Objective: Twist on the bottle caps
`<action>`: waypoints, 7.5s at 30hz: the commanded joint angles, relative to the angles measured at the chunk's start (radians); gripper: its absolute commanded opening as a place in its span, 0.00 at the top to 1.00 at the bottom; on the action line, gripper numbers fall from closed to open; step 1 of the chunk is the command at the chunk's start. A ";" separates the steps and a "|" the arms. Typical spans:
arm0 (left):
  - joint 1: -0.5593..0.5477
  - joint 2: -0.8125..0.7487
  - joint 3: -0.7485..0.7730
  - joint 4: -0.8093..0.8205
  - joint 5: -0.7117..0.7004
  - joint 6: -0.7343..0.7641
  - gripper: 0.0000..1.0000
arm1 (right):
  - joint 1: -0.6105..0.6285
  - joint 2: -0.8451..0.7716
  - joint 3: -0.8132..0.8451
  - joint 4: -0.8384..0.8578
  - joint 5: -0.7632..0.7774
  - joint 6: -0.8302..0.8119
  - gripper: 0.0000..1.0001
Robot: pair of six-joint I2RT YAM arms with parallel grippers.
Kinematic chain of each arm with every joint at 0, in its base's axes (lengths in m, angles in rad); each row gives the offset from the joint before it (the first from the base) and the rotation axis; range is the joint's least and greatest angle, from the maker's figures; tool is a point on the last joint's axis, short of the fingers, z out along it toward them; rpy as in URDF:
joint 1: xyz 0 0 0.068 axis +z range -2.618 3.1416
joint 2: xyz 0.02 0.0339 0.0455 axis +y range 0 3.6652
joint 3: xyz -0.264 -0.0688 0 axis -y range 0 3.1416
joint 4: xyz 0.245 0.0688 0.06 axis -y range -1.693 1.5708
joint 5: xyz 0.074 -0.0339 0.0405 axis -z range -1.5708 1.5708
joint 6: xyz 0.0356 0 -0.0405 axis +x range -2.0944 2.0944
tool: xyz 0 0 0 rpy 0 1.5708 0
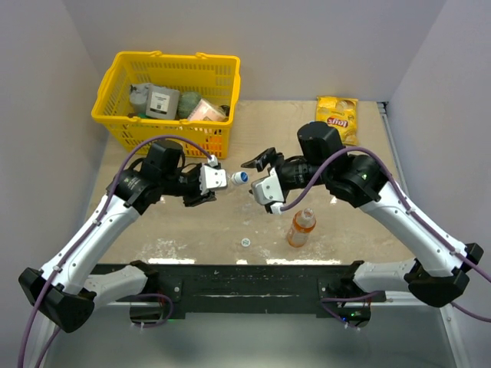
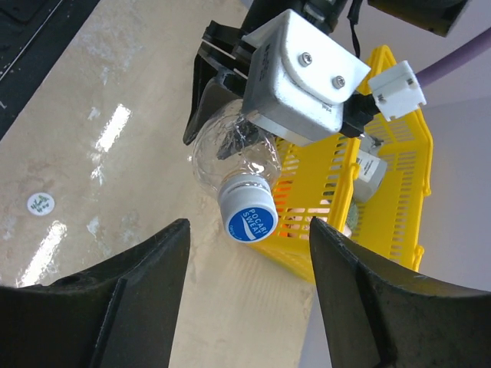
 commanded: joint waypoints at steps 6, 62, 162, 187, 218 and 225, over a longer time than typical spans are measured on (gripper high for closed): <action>0.002 -0.010 0.055 -0.025 0.012 0.093 1.00 | 0.018 0.028 0.047 -0.025 0.002 -0.115 0.40; -0.282 -0.145 -0.776 1.646 -1.169 0.984 1.00 | -0.279 0.433 0.255 0.588 -0.397 1.686 0.56; -0.069 -0.185 -0.179 0.172 -0.133 0.058 1.00 | -0.255 0.042 0.021 0.025 -0.055 0.128 0.34; -0.069 -0.067 -0.032 0.047 0.005 0.028 1.00 | 0.047 -0.052 -0.110 -0.075 0.045 -0.359 0.48; -0.070 -0.128 -0.167 0.397 -0.394 -0.125 1.00 | 0.040 0.143 0.077 0.174 -0.047 0.553 1.00; -0.106 -0.208 -0.334 0.870 -0.827 0.054 1.00 | -0.057 0.233 0.104 0.293 -0.193 1.122 1.00</action>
